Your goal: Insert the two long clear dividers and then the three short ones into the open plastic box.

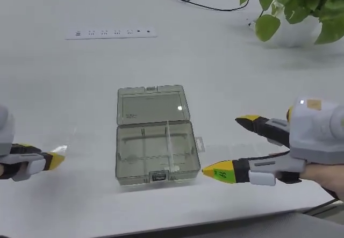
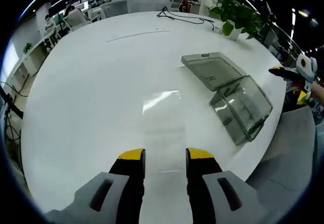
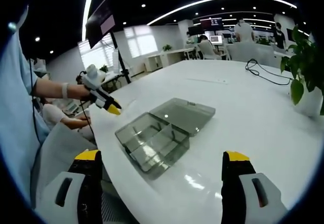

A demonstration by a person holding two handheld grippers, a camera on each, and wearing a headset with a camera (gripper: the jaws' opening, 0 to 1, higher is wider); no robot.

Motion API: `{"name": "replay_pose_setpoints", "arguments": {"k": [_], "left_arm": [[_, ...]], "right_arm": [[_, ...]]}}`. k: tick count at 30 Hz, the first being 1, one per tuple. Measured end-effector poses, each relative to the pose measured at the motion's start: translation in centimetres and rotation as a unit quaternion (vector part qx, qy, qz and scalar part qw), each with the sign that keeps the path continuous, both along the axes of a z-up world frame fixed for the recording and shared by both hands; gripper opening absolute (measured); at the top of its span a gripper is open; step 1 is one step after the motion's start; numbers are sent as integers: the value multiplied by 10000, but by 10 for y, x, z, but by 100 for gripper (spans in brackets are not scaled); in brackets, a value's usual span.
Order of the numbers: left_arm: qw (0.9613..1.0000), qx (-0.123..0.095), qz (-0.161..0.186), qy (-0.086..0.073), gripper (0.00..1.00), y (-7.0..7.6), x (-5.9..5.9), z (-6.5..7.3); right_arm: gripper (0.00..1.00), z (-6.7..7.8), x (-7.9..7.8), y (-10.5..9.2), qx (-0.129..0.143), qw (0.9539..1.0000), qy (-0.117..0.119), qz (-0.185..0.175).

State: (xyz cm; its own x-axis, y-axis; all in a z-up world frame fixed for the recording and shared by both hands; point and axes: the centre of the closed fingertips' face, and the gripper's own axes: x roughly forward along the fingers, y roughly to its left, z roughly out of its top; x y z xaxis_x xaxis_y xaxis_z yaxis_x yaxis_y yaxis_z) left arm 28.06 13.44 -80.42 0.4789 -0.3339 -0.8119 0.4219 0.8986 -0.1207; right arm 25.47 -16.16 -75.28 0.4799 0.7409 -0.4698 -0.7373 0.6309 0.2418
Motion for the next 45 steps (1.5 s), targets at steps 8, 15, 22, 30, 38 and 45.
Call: {"name": "replay_pose_setpoints", "arguments": {"k": [8,15,22,30,38,45], "left_arm": [[9986,-416,-173,-278,30,-41,4,19],[9956,-754,-369,-420,30,-82,5,31],[9927,-964,-563,-466,30,-117,0,34],[9894,-1186,-675,-493,30,-146,-9,37],[9863,-1394,-710,-517,30,-168,-9,40],[9845,-1491,-755,-533,30,-178,-8,42]], "right_arm": [[98,0,3,3,38,9999,100,-14],[98,2,5,10,76,9999,112,-4],[95,3,8,18,227,9993,267,-94],[92,6,13,31,375,9985,378,-137],[79,11,18,49,882,9914,909,-326],[73,15,29,55,1072,9876,1030,-503]]}}
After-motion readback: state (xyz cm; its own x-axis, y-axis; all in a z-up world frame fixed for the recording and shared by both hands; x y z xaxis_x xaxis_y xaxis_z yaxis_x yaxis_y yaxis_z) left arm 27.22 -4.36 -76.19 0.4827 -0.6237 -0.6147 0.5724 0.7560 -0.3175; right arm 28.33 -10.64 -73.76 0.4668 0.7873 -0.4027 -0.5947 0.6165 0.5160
